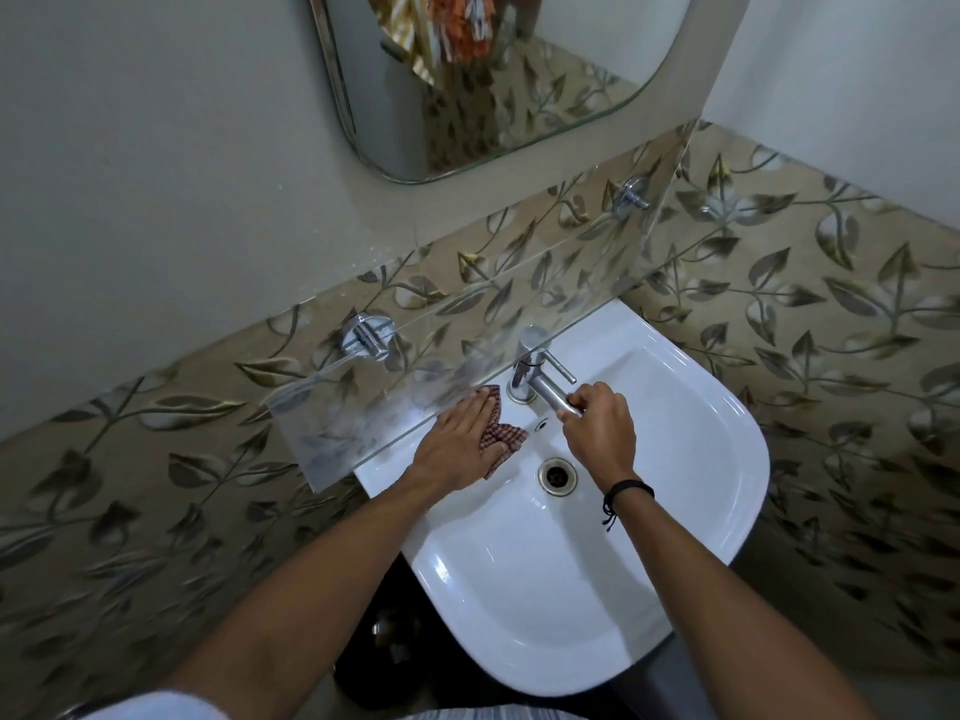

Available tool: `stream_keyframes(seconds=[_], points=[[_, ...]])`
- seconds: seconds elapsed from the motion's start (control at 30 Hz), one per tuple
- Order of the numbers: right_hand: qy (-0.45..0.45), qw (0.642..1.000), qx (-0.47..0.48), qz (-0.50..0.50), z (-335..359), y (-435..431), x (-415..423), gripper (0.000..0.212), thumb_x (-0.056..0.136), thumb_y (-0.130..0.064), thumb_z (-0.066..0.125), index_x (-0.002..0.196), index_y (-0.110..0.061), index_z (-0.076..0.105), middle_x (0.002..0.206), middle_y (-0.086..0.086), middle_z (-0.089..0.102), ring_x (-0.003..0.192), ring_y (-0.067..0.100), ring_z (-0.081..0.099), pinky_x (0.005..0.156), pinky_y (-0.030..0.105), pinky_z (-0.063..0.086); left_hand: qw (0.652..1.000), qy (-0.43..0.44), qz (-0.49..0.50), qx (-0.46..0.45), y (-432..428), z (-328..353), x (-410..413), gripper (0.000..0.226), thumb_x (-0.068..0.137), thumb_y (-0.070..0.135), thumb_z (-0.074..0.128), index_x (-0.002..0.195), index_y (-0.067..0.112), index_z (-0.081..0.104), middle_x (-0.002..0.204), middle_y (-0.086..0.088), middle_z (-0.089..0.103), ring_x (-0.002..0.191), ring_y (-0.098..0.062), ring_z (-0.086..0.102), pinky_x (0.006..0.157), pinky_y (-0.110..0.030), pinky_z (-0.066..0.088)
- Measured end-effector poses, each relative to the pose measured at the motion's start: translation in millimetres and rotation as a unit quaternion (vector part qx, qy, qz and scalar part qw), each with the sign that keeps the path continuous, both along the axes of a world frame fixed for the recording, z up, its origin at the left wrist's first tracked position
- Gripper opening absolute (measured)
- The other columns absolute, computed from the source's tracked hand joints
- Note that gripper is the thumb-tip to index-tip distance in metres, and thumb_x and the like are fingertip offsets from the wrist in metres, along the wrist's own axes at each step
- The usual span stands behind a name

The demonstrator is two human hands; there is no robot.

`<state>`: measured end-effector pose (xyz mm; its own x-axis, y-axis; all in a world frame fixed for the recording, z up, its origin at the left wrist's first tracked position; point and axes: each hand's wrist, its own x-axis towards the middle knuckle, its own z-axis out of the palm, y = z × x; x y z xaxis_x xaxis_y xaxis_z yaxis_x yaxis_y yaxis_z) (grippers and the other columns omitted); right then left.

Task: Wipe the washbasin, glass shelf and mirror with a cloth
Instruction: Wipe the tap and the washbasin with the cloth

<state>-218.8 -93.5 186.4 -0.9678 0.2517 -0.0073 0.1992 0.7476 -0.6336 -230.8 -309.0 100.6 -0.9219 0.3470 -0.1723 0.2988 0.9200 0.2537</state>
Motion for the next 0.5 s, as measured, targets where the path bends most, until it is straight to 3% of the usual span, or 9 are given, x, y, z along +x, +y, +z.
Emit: stream_keyframes(seconds=[0.3,0.5], points=[[-0.012,1.0,-0.003,0.01,-2,4,-1,0.015,0.087,-0.026,0.074,0.092,-0.016,0.064,0.102,0.0,0.064,0.097,0.025,0.059,0.075,0.039,0.053,0.999,-0.004,0.031,0.012,11,5,-1,0.08,0.101,0.063,0.026,0.161,0.016,0.0,0.168,0.001,-0.006,0.154,-0.012,-0.007,0.125,-0.034,-0.004],[-0.01,0.999,-0.038,0.002,-7,8,-4,0.014,0.084,-0.023,0.076,0.089,-0.015,0.066,0.1,-0.001,0.062,0.096,0.025,0.06,0.074,0.034,0.048,0.998,0.025,0.052,0.003,-27,0,37,0.095,0.085,0.074,0.004,0.161,0.016,0.003,0.168,0.002,-0.004,0.154,-0.012,-0.006,0.122,-0.03,-0.008]])
